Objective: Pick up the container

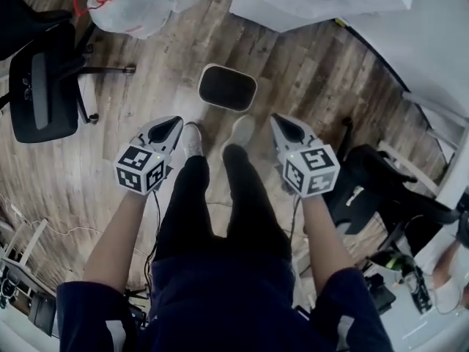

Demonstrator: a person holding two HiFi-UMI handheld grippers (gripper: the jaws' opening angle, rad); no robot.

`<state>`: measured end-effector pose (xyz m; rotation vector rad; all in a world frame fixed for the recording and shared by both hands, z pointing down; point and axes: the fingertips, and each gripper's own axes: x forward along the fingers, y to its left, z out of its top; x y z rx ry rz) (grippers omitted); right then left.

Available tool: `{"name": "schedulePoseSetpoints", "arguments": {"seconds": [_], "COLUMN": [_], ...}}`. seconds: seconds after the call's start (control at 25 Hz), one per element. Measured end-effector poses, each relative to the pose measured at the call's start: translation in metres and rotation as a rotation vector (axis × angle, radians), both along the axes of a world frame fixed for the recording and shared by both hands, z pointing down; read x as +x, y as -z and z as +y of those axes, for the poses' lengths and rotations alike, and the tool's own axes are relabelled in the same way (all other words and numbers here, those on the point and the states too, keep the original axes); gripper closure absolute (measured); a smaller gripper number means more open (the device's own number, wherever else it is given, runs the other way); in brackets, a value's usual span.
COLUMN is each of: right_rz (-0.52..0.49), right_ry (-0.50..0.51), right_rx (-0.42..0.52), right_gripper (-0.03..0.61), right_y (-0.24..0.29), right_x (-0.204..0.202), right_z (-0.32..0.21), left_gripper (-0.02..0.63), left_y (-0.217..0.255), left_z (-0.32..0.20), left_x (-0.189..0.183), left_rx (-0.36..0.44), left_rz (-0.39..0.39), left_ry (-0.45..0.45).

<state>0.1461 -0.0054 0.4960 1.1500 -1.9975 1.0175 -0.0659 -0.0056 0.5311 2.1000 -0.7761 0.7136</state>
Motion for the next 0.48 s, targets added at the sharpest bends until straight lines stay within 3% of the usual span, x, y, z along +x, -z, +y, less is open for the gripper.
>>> {"name": "schedulePoseSetpoints", "arguments": {"seconds": [0.48], "right_rz": [0.060], "right_ry": [0.132], "right_rx": [-0.074], "right_gripper": [0.560], "right_y": [-0.230], "right_x": [0.011], "right_z": [-0.017], "left_gripper": [0.568], "left_y": [-0.230], "left_z": [-0.014], "left_x": [0.011], "left_rx": [-0.126], "left_rz": [-0.086], "left_ry": [0.012]}}
